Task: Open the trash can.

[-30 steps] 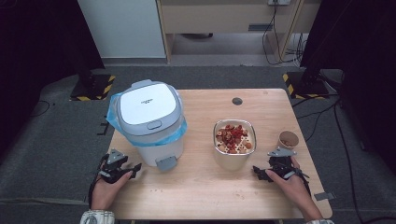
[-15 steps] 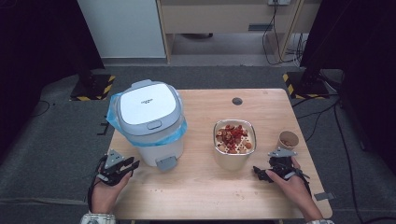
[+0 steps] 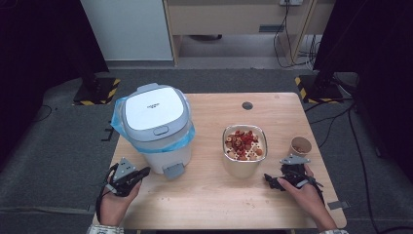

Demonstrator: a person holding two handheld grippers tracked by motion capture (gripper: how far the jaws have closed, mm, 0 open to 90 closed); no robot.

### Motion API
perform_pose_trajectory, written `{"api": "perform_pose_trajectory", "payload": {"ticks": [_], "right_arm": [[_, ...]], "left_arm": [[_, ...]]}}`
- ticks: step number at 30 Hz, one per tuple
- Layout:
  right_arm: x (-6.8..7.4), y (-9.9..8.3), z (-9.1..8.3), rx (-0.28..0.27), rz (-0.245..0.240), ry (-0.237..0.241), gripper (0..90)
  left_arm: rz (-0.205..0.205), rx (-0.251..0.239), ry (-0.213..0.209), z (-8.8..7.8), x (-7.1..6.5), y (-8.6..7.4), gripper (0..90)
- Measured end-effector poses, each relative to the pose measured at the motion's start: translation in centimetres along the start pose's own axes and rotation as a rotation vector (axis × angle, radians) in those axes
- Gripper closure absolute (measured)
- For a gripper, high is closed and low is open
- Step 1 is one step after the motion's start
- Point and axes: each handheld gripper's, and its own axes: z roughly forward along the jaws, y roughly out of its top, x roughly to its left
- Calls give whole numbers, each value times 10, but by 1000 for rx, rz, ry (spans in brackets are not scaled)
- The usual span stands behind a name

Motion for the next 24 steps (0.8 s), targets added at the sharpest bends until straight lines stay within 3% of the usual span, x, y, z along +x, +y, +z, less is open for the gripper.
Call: {"api": "perform_pose_trajectory", "payload": {"ticks": [13, 24], "right_arm": [[0, 0, 0, 1, 2, -1, 7], [0, 0, -1, 2, 6, 0, 7]], "left_arm": [[32, 15, -60, 15, -11, 4, 896], [100, 46, -78, 32, -27, 10, 896]]}}
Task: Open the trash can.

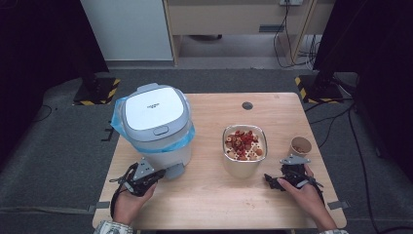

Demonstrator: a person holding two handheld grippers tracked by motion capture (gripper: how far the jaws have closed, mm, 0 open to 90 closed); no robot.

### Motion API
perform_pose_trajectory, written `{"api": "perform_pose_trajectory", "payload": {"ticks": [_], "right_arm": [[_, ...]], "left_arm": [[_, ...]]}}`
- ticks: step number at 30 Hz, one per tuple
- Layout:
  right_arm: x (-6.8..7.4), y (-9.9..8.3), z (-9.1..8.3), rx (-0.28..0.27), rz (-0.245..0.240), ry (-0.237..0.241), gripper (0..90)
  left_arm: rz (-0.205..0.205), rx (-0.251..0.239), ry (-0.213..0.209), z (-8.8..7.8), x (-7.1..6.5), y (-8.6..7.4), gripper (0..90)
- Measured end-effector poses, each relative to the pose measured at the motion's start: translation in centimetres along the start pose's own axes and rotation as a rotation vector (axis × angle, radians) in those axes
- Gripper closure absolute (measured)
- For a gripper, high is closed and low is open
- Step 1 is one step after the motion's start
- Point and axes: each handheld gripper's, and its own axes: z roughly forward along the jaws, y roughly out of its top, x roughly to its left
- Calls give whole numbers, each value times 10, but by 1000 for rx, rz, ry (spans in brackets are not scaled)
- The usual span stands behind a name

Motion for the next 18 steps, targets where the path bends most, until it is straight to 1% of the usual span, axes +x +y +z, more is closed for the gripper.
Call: {"api": "perform_pose_trajectory", "payload": {"ticks": [1, 2, 5, 9, 10, 12, 14, 18], "right_arm": [[0, 0, 0, 0, 0, 0, 7], [0, 0, 0, 0, 0, 0, 7], [0, 0, 0, 0, 0, 0, 7], [0, 0, 0, -1, 0, -1, 7], [0, 0, 0, -1, 0, -1, 7], [0, 0, 0, -1, 0, -1, 7], [0, 0, 0, -1, 0, -1, 7], [0, 0, 0, -1, -1, -1, 7]], "left_arm": [[0, 0, 0, 0, 0, 0, 896], [11, 5, -3, 3, -2, 1, 896], [21, 11, -5, 6, -4, 2, 896], [44, 16, 0, 12, -8, 6, 895], [58, 22, 0, 15, -9, 7, 895], [60, 23, 0, 17, -10, 8, 895], [76, 36, -1, 22, -13, 11, 894], [85, 44, 1, 27, -15, 13, 894]]}}
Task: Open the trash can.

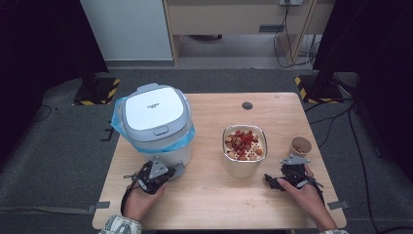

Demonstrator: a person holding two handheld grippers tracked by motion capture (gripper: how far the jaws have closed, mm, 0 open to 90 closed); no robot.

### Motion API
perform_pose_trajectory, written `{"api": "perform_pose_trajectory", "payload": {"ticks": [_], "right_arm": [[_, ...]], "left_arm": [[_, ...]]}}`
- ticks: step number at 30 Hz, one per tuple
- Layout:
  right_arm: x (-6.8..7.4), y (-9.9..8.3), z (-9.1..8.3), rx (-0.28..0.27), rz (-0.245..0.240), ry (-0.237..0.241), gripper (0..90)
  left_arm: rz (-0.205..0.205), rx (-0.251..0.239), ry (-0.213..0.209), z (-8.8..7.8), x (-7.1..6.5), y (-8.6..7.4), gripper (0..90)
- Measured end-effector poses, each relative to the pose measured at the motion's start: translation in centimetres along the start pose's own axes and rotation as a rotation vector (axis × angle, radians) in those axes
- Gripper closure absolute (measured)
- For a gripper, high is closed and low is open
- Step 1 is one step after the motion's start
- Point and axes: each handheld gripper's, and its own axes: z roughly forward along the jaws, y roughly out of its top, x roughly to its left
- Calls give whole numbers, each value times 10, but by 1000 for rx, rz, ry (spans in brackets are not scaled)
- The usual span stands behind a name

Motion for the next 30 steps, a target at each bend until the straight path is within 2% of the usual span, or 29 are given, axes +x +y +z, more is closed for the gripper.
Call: {"api": "perform_pose_trajectory", "payload": {"ticks": [11, 23, 30], "right_arm": [[0, 0, 0, -1, -2, 1, 7], [0, 0, 0, -1, -2, 1, 7], [0, 0, 0, -2, -4, 0, 7]], "left_arm": [[22, 29, 13, 9, -2, 2, 890], [22, 34, 29, 13, -1, 3, 892], [-2, 39, 11, 14, 1, 1, 894]]}}
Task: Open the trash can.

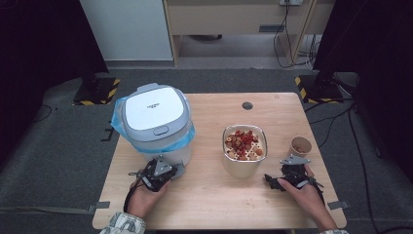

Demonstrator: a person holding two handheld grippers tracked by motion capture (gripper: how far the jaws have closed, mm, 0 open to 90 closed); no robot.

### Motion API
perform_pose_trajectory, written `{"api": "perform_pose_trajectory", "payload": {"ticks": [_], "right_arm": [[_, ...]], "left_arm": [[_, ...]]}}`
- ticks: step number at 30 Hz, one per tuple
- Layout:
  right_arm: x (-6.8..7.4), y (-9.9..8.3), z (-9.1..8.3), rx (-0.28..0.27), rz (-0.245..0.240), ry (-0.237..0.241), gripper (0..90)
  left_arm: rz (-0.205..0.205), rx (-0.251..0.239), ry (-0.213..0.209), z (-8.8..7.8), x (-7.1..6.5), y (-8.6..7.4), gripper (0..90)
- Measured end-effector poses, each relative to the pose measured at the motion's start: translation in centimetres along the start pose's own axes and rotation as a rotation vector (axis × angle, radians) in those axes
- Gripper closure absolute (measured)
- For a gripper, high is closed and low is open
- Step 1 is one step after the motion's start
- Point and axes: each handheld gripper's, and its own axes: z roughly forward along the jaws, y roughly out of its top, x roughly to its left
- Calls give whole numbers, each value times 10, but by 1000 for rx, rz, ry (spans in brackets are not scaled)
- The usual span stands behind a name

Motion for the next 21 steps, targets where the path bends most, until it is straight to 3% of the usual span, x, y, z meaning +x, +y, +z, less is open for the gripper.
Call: {"api": "perform_pose_trajectory", "payload": {"ticks": [21], "right_arm": [[0, -1, -1, 1, -2, -1, 7]], "left_arm": [[-3, 25, 24, 4, -4, -1, 896]]}}
